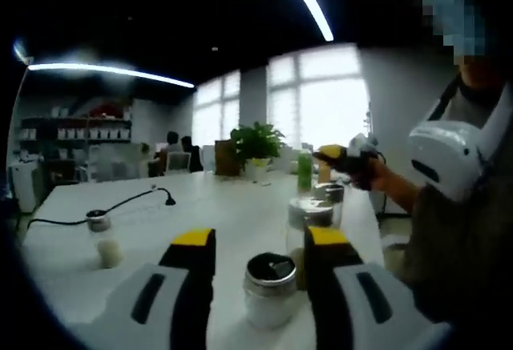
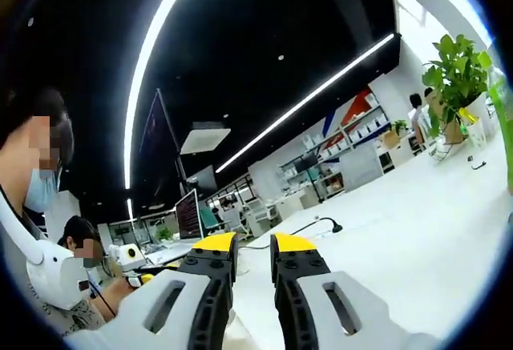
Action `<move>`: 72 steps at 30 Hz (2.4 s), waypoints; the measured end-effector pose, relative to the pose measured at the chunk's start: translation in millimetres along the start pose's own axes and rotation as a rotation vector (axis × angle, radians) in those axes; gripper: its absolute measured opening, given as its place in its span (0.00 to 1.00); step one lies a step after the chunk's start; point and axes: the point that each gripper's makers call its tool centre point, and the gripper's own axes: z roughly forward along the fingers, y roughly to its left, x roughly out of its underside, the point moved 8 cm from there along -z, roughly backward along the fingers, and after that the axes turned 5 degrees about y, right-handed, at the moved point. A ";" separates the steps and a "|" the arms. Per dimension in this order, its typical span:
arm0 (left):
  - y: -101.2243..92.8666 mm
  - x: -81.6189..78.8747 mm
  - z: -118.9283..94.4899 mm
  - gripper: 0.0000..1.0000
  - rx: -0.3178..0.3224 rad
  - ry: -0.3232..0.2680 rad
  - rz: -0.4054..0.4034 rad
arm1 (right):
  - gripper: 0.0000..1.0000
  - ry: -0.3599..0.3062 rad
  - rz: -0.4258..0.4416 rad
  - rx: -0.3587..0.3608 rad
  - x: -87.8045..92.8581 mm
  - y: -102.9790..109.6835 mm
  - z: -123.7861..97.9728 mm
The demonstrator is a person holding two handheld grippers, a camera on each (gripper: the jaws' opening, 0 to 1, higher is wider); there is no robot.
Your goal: Rotate the seasoning bottle until the label or dispensing opening points toward the visible target arrow and the bottle remains upright within the marked orientation range
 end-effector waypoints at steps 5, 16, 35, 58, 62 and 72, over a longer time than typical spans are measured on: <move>-4.0 3.9 3.2 0.46 -0.088 -0.026 -0.009 | 0.15 -0.017 0.030 0.018 -4.6 -4.8 -5.7; -13.8 19.2 4.3 0.46 -0.239 -0.075 -0.115 | 0.15 -0.022 0.049 0.026 -3.5 -9.4 -4.9; -19.8 24.8 20.5 0.47 -0.360 -0.047 -0.038 | 0.15 -0.019 0.067 0.074 -1.2 -20.8 -17.5; -25.2 49.1 42.8 0.34 -0.323 -0.031 0.017 | 0.14 -0.018 0.097 0.118 21.1 -55.6 -23.6; -25.6 49.1 41.7 0.34 -0.309 -0.031 0.015 | 0.14 -0.037 0.100 0.127 18.9 -56.3 -28.8; -18.8 48.9 36.3 0.34 -0.215 -0.047 0.050 | 0.10 -0.036 0.091 0.132 19.5 -50.9 -29.7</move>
